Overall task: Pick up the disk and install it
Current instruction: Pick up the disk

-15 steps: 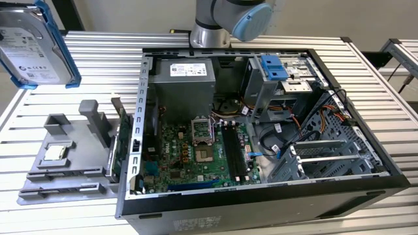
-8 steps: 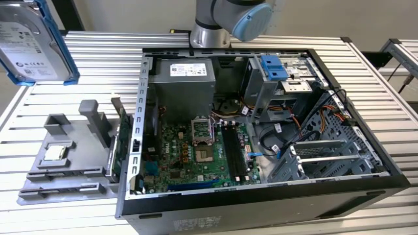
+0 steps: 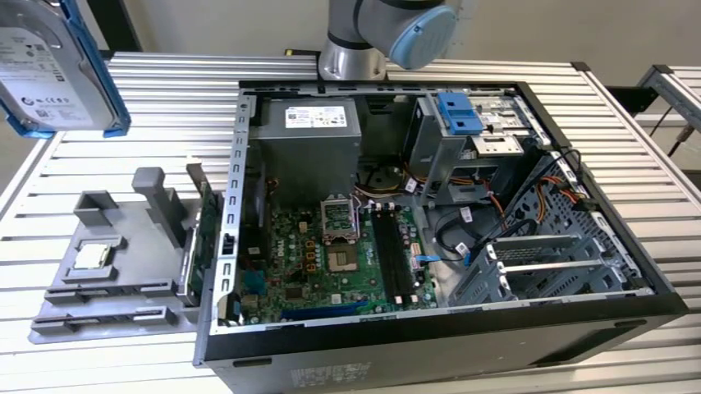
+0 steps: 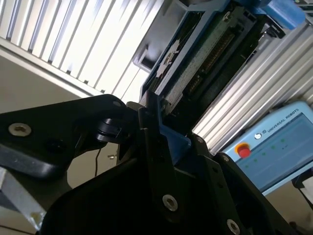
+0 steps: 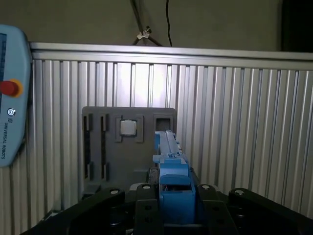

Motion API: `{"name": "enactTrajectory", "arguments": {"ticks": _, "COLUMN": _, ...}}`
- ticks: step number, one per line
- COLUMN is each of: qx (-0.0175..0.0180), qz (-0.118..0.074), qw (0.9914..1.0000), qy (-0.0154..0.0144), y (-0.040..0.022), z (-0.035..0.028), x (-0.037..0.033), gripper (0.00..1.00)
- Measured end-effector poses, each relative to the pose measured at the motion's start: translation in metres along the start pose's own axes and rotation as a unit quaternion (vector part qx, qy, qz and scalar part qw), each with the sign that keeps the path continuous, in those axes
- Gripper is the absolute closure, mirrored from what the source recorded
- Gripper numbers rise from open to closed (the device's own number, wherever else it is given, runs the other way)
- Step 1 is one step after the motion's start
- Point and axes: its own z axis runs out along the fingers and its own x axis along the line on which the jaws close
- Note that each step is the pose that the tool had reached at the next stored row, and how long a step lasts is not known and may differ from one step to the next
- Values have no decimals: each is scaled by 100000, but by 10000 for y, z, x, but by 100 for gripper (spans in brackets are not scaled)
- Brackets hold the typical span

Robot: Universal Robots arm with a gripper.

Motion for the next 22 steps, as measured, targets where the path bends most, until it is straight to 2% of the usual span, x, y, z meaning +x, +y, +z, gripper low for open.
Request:
{"name": "enactTrajectory", "arguments": {"ticks": 18, "qx": 10, "qz": 0, "qw": 100000, "qy": -5, "y": 0, "z": -62, "x": 0, "gripper": 100}}
{"name": "enactTrajectory", "arguments": {"ticks": 22, "qx": -1, "qz": 1, "qw": 100000, "qy": 0, "y": 0, "z": -103, "x": 1, "gripper": 100}}
